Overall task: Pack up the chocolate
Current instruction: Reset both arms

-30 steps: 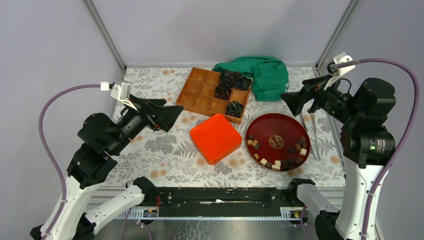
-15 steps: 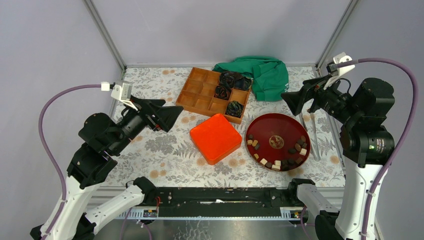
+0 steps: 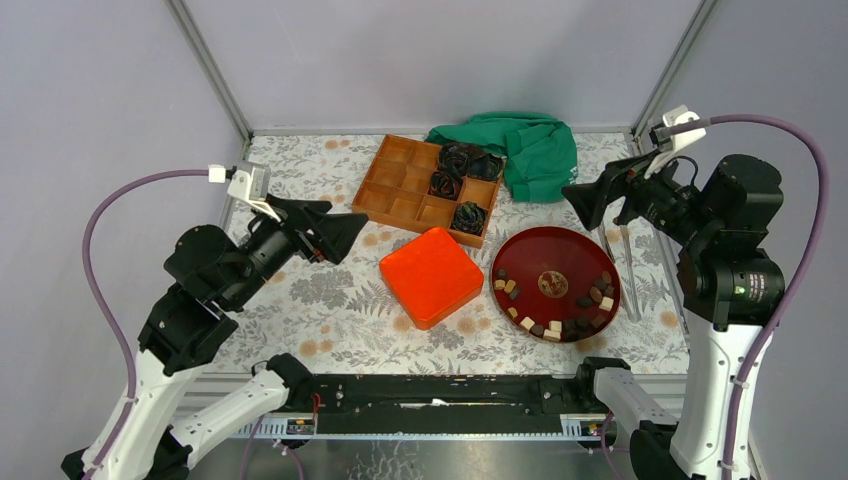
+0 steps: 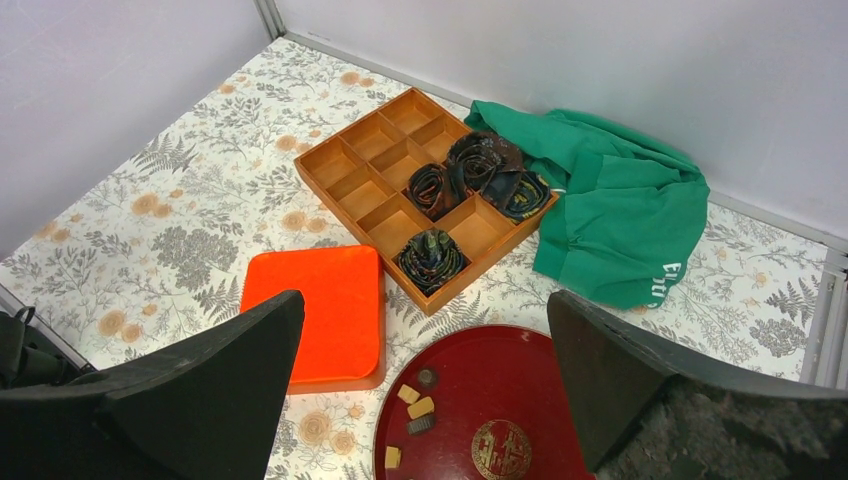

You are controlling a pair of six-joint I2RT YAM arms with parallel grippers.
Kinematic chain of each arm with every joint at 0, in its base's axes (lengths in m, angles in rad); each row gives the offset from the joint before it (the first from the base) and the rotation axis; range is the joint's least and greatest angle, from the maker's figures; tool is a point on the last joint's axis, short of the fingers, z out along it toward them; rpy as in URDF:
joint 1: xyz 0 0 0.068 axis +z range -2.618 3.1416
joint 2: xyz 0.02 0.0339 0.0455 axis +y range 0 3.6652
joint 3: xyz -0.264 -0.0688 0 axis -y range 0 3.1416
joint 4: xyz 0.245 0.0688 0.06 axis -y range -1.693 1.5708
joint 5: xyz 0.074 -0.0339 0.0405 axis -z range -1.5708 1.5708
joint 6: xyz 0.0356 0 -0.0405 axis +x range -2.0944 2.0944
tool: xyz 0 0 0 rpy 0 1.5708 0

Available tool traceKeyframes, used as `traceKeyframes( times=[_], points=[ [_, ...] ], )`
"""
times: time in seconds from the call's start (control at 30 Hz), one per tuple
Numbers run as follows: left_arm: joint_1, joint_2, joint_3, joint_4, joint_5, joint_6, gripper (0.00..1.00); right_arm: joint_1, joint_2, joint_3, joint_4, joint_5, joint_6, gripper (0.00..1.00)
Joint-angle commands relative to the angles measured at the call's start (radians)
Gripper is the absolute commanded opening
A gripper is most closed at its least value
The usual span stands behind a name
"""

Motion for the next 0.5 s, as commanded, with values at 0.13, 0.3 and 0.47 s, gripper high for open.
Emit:
traceKeyframes(
  times=[0.13,0.3,0.47],
  points=[
    [0.003,-0.006,-0.038,0.054,0.029,0.009,0.99,-0.005,-0.011,-0.032,0.064,-0.001,-0.008,1.0],
    [0.003,0.007,-0.065,0.072,0.07,0.015,0.99,-0.005,-0.015,-0.076,0.085,-0.054,0.012,0.99],
    [0.003,0.017,-0.083,0.079,0.07,0.012,0.99,-0.005,-0.016,-0.105,0.104,-0.1,0.029,1.0]
  ],
)
